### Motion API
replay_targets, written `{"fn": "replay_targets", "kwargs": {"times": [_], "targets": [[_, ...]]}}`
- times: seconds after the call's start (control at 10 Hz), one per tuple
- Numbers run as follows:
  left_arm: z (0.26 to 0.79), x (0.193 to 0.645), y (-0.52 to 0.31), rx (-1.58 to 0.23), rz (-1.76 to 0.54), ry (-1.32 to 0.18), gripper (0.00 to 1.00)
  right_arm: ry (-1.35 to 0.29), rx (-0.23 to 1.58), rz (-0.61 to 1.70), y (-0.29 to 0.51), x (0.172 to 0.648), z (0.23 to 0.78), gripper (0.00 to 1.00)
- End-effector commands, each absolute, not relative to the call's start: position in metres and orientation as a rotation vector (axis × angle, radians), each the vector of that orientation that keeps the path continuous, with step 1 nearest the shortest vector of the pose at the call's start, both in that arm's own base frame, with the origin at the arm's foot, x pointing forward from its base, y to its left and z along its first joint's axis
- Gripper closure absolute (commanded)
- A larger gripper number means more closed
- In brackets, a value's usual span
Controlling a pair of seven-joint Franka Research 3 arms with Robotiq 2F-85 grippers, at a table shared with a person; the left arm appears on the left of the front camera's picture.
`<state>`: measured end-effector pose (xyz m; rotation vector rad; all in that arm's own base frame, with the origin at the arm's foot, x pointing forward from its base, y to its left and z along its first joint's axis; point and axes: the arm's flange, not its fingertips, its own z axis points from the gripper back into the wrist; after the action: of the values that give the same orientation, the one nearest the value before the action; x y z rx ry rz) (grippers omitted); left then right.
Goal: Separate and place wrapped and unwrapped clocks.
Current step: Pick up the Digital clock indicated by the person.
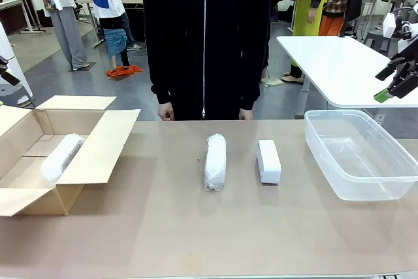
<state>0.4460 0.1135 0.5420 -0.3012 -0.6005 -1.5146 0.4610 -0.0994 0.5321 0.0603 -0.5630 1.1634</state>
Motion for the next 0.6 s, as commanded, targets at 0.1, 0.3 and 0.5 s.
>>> {"fn": "replay_targets", "kwargs": {"times": [0.1,0.3,0.5], "targets": [[0.5420,0.4458,0.1142,-0.307,-1.518,-0.603,0.00,-0.571,0.073,1.167,-0.1001,0.4621,0.5306,0.00],[0.5420,0.4458,0.1142,-0.307,-1.518,-0.603,0.00,-0.571,0.073,1.167,-0.1001,0.4621,0.5306,0.00],[0.5420,0.4458,0.1142,-0.307,-1.518,-0.603,0.00,-0.571,0.073,1.167,-0.1001,0.4621,0.5306,0.00]]}}
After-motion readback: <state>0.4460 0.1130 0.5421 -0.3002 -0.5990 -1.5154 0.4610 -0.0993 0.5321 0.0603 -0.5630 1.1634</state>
